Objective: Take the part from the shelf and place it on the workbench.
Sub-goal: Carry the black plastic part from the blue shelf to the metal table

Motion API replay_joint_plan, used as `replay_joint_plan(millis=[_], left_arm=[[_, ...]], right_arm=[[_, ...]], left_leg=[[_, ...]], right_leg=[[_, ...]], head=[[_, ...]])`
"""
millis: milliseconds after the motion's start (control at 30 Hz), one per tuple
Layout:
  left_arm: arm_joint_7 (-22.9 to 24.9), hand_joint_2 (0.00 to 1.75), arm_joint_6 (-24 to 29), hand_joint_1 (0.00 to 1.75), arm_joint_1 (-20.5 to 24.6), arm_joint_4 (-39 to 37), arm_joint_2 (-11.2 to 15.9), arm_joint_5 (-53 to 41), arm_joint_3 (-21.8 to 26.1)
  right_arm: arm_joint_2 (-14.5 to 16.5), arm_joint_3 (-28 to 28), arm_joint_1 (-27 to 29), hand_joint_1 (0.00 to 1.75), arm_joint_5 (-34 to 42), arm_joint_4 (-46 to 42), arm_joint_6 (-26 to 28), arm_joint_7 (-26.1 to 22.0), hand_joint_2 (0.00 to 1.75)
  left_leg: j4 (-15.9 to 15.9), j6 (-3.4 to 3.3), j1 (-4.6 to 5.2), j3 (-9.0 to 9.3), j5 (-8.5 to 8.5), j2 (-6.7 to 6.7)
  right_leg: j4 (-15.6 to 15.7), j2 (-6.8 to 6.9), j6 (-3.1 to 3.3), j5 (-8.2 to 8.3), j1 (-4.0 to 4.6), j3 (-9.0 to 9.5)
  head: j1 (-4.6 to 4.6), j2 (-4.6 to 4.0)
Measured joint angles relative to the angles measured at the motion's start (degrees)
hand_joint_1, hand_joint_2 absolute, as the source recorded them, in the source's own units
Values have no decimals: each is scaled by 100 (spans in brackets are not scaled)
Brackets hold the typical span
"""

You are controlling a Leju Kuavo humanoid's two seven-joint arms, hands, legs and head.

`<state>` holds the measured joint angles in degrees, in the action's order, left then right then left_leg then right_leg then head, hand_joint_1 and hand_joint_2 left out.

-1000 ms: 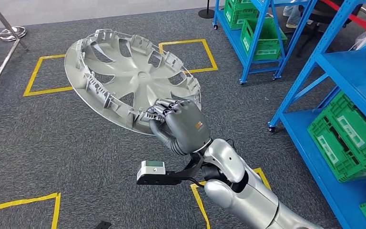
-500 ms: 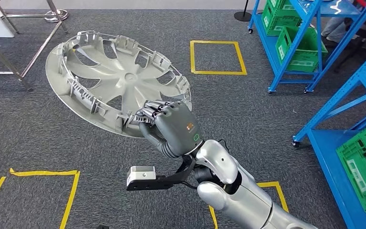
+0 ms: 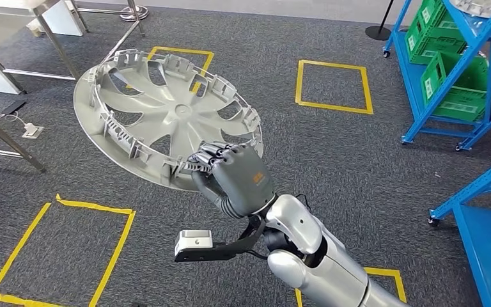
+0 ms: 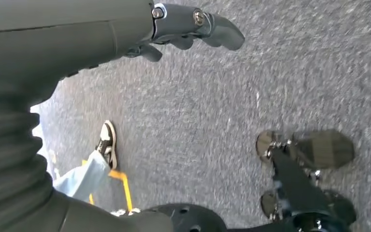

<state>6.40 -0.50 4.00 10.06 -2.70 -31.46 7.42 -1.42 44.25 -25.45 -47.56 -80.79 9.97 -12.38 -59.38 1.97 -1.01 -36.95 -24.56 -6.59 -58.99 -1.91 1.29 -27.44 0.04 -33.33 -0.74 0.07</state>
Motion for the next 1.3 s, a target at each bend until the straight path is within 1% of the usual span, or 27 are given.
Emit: replay_joint_plan(millis=[33,100,167,200,233,300,367,400,467,500,533,600,633,667,700,733,767,833,900,967,1000,1067,1133,1200,1233,1267,1300], left_arm=[[1,175,0,0,0,0,-3,-10,1],[4,175,-5,0,25,1,-9,-50,2],[9,175,-14,0,51,2,-11,-92,2],[14,175,-17,0,56,2,-11,-105,2],[20,175,-17,0,57,2,-9,-111,2],[28,175,-10,0,63,8,-7,-115,2],[28,175,5,0,85,16,-13,-111,2],[26,175,11,0,93,18,-17,-107,2],[25,175,13,0,87,16,-25,-98,3],[28,175,13,0,80,15,-33,-96,4],[34,175,13,0,76,15,-40,-96,7],[42,175,13,0,86,16,-54,-96,22],[45,175,13,0,93,16,-56,-96,31],[45,175,13,0,97,17,-57,-96,39],[46,175,13,0,95,17,-59,-96,44],[48,175,13,0,91,17,-61,-96,47],[47,175,13,0,87,17,-63,-96,49],[37,175,13,0,88,17,-73,-96,50],[19,175,14,0,88,17,-84,-99,56],[11,175,15,0,68,16,-87,-105,68],[11,175,15,0,52,14,-88,-108,74],[15,175,14,0,35,13,-95,-120,83],[19,175,13,0,44,13,-104,-140,83],[26,175,13,0,46,13,-105,-158,84],[31,175,13,0,42,13,-104,-163,84],[35,175,13,0,39,13,-102,-168,85],[38,175,13,0,39,15,-99,-170,85]], right_arm=[[2,-8,17,175,-32,-19,1,12,175],[3,-43,82,175,-113,-69,5,43,175],[-1,-92,180,175,-175,-127,11,65,175],[-4,-116,229,175,-198,-151,13,70,175],[-5,-139,269,175,-214,-173,12,73,175],[-7,-178,312,175,-238,-207,2,68,175],[-11,-206,316,175,-241,-229,-14,42,175],[-14,-214,312,175,-240,-235,-21,25,175],[-15,-222,304,175,-239,-244,-26,5,175],[-14,-223,299,175,-239,-249,-28,2,175],[-13,-225,294,175,-239,-253,-31,-1,175],[-20,-230,290,175,-242,-258,-38,-6,175],[-26,-232,294,175,-244,-259,-42,-9,175],[-32,-233,302,175,-246,-259,-50,-8,175],[-37,-233,312,175,-250,-259,-60,-4,175],[-39,-234,323,175,-255,-259,-72,0,175],[-40,-236,331,175,-262,-260,-81,4,175],[-42,-243,339,175,-282,-268,-91,-1,175],[-45,-251,341,175,-310,-281,-93,-18,175],[-48,-260,341,175,-331,-288,-97,-26,175],[-47,-265,341,175,-336,-288,-101,-24,175],[-45,-280,341,175,-339,-294,-103,-20,175],[-46,-291,345,175,-342,-300,-104,-22,175],[-48,-294,348,175,-340,-301,-106,-26,175],[-49,-294,348,175,-338,-300,-107,-26,175],[-49,-294,348,175,-335,-300,-109,-27,175],[-49,-294,346,175,-333,-301,-110,-27,175]], left_leg=[[-123,23,10,-66,-88,151],[-709,62,18,-329,-436,499],[-1412,107,5,-627,-739,605],[-1547,123,0,-667,-757,622],[-1454,133,-3,-592,-672,646],[-732,134,-4,-177,-356,836],[-127,62,25,151,-184,1039],[-14,12,40,201,-175,1071],[-4,-91,51,186,-165,932],[3,-128,45,184,-153,867],[11,-166,34,186,-139,799],[20,-221,13,182,-121,667],[19,-236,10,176,-118,595],[17,-241,11,172,-116,518],[14,-241,12,169,-114,434],[10,-236,11,168,-111,348],[5,-230,10,169,-107,263],[-10,-197,8,155,-97,106],[-13,-127,1,116,-77,-20],[16,-35,-19,76,-44,-138],[9,-2,-21,57,-45,-114],[-233,41,-2,-71,-201,160],[-890,68,10,-362,-553,498],[-1466,97,2,-609,-761,602],[-1490,106,-1,-600,-719,624],[-1281,111,-4,-475,-581,656],[-891,110,-6,-256,-400,731]], right_leg=[[31,71,40,21,-10,10],[60,217,92,34,-5,16],[58,378,106,26,5,10],[56,456,105,22,5,8],[53,527,99,18,2,8],[36,651,65,-4,4,17],[1,759,6,-38,38,18],[-10,812,-23,-51,59,20],[-14,912,-82,-69,66,33],[-45,865,-119,-101,49,36],[-162,736,-158,-185,26,-4],[-739,379,-216,-499,-11,-262],[-1136,274,-228,-676,-16,-458],[-1470,236,-234,-788,-17,-631],[-1644,223,-232,-800,-17,-733],[-1586,211,-221,-695,-19,-724],[-1319,182,-203,-504,-23,-610],[-524,-58,-164,-128,-42,-251],[-97,-248,-146,-6,-45,-69],[-51,-179,-108,-1,-30,-61],[-27,-112,-74,15,-31,-48],[29,35,6,45,-49,-21],[42,193,54,42,-34,-13],[37,354,66,32,-22,-14],[34,427,64,26,-21,-13],[29,495,54,19,-24,-9],[18,561,37,5,-25,-1]], head=[[15,0],[41,0],[47,0],[48,0],[48,0],[50,0],[51,0],[45,0],[32,0],[27,0],[22,0],[6,0],[2,0],[1,0],[1,0],[0,0],[0,0],[0,0],[2,0],[2,0],[4,0],[40,0],[79,0],[83,0],[84,0],[85,0],[86,0]])
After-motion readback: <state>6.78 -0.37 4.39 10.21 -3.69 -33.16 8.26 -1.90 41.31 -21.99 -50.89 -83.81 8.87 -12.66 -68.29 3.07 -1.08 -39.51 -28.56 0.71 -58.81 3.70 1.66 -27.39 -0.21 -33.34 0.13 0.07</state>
